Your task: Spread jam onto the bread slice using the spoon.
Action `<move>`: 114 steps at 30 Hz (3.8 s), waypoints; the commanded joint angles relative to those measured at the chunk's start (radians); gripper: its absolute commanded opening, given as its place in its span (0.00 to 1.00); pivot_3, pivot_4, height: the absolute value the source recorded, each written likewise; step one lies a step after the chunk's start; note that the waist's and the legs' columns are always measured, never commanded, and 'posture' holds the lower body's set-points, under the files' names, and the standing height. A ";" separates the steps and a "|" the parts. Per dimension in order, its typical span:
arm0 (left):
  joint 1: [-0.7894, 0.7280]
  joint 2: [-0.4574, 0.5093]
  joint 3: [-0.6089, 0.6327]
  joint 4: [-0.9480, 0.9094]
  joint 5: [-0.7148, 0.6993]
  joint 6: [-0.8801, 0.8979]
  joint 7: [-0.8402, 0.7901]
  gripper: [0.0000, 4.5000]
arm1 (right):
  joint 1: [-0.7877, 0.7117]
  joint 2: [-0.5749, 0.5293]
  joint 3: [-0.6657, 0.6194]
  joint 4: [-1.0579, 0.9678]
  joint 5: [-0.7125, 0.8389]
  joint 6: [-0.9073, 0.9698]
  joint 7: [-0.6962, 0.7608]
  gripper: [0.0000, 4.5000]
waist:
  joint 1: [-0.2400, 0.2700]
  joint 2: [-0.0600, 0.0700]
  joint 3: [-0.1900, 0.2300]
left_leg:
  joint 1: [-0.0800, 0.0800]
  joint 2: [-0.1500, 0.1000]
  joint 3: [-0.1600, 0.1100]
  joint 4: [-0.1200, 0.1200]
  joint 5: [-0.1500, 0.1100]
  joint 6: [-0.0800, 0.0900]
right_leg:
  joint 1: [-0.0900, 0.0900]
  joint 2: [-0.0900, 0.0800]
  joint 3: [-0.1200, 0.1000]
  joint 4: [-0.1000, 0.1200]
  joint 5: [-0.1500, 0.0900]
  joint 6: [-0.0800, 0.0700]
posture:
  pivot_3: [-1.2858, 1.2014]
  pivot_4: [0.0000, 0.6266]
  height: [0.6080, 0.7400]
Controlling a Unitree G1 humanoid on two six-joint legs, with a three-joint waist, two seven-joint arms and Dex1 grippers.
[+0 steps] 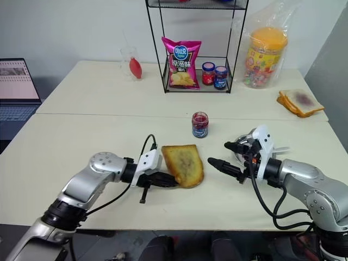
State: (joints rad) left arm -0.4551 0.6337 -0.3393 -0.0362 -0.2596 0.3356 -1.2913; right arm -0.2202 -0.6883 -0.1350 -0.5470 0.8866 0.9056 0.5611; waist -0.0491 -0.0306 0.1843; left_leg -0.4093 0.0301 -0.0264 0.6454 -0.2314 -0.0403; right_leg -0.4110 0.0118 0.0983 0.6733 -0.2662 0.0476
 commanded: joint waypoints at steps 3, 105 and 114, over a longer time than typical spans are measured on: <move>-0.051 -0.037 -0.030 0.085 0.054 -0.101 -0.023 0.00 | -0.012 0.001 -0.016 -0.034 0.015 -0.002 -0.010 1.00 | 0.000 0.000 0.000 | 0.000 0.000 -0.001 0.000 0.000 0.000 | 0.000 0.000 -0.001 0.000 0.000 0.000 | 0.52 0.24 1.00; -0.050 -0.003 0.302 -0.164 -0.154 0.178 0.227 1.00 | -0.265 0.243 -0.432 0.476 0.301 0.090 -0.366 0.00 | -0.032 0.006 0.003 | 0.007 0.000 0.002 -0.002 0.000 0.000 | 0.004 0.001 0.003 0.003 0.000 0.001 | 0.52 0.24 1.00; 0.087 -0.062 0.449 -0.218 -0.184 0.204 0.440 1.00 | -0.567 0.360 -0.254 0.561 0.252 0.037 -0.393 0.00 | -0.039 0.007 0.004 | 0.006 0.001 0.001 -0.002 0.000 0.000 | 0.003 0.001 0.003 0.003 0.000 0.000 | 0.52 0.24 1.00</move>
State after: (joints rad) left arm -0.3873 0.5820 0.0694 -0.2007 -0.4254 0.5377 -0.9012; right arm -0.7301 -0.3407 -0.4249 -0.0093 1.1769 0.9886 0.1422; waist -0.0877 -0.0237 0.1878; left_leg -0.4030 0.0315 -0.0250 0.6433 -0.2315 -0.0401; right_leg -0.4079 0.0134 0.1012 0.6760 -0.2665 0.0480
